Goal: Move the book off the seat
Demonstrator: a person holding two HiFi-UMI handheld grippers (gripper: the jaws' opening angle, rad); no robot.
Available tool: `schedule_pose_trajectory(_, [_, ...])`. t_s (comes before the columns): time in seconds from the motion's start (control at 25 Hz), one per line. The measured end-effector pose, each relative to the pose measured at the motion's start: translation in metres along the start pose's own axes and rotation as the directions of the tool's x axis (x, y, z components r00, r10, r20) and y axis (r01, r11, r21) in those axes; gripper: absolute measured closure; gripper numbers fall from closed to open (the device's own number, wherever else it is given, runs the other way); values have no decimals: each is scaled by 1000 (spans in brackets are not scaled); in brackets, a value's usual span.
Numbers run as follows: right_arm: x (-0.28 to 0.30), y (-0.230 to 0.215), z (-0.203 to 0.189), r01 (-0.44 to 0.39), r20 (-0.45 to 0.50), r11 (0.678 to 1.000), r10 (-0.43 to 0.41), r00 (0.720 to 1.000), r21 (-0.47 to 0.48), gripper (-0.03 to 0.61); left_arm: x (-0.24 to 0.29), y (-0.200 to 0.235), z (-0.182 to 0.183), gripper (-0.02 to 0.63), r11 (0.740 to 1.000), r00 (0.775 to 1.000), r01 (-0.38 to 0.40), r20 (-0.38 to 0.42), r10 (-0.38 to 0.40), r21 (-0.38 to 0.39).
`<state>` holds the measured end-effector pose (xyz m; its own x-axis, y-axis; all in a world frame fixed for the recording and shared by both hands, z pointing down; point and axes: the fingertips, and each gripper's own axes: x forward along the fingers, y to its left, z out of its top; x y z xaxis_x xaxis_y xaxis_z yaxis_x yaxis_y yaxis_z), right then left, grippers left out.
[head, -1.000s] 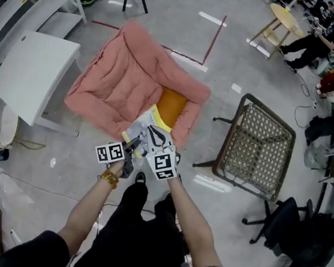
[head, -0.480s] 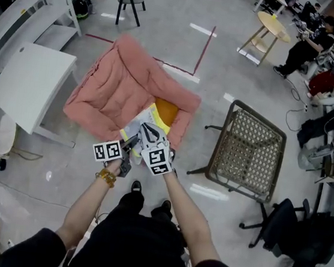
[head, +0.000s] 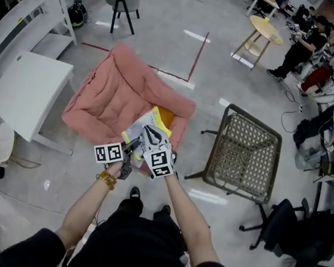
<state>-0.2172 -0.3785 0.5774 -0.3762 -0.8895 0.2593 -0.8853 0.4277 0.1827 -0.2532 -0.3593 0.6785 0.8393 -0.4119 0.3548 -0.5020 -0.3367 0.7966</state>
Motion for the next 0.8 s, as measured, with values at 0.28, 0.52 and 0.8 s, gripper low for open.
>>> schedule_pose_trajectory(0.28, [-21,-20,5,12,48,1000,-12,999,7,562,13,-28,-6,541,999,1000,13,10,-13,39])
schedule_pose_trajectory(0.52, [-53,-46,-8,17,41,1000,-17,999,15,561,29,-53,-22,541,1000,1000,3,28,-4,31])
schedule_pose_trajectory(0.8, [-90,-81,-17,41,57,999,-42,998,29,562,54,-88,-41,541,998,1000,5,19,-6,62])
